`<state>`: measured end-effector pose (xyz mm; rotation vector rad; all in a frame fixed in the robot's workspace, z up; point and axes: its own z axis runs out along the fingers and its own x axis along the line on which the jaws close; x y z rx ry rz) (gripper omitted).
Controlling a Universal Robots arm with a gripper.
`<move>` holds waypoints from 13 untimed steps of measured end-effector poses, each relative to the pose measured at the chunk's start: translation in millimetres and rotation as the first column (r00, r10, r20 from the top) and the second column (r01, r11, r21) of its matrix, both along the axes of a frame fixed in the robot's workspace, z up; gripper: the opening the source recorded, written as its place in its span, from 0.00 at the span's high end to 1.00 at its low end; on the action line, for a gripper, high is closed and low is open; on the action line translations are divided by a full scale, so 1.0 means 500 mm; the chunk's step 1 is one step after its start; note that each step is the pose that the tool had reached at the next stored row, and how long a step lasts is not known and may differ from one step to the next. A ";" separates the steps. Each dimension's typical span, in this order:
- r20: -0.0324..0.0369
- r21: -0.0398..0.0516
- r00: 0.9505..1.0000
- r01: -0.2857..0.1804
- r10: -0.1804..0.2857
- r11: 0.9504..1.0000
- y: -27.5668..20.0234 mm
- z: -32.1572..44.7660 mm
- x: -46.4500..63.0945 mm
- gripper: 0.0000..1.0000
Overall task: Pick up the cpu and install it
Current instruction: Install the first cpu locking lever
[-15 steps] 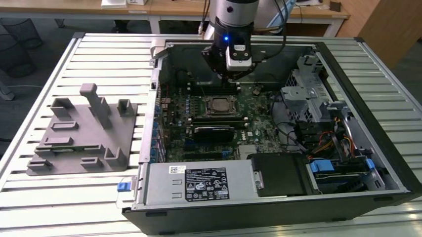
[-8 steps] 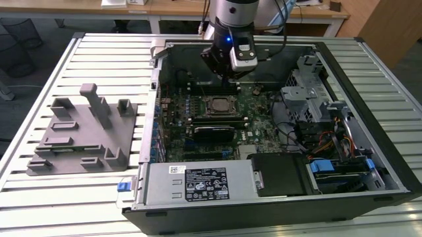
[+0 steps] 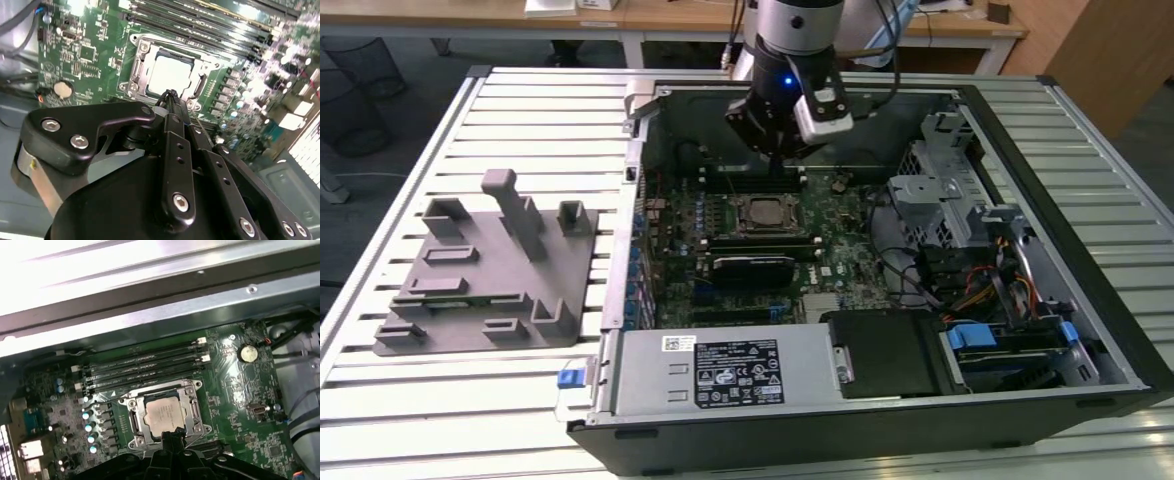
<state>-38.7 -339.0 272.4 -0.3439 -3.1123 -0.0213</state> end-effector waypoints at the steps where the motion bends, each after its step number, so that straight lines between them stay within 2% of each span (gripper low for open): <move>1: 0.000 0.000 1.000 -0.018 0.018 1.000 0.0000 0.000 0.000 0.89; 6: 0.000 0.001 0.995 -0.104 0.104 0.995 0.0000 0.000 0.000 0.89; 7: 0.001 0.009 0.994 -0.112 0.112 0.994 -0.0001 -0.001 0.000 0.89; 11: 0.011 0.078 0.993 -0.115 0.114 0.990 -0.0001 -0.001 0.000 0.89; 12: 0.011 0.083 0.993 -0.119 0.118 0.989 0.0000 -0.001 0.000 0.89; 13: 0.011 0.083 0.991 -0.131 0.130 0.988 0.0000 -0.001 -0.001 0.89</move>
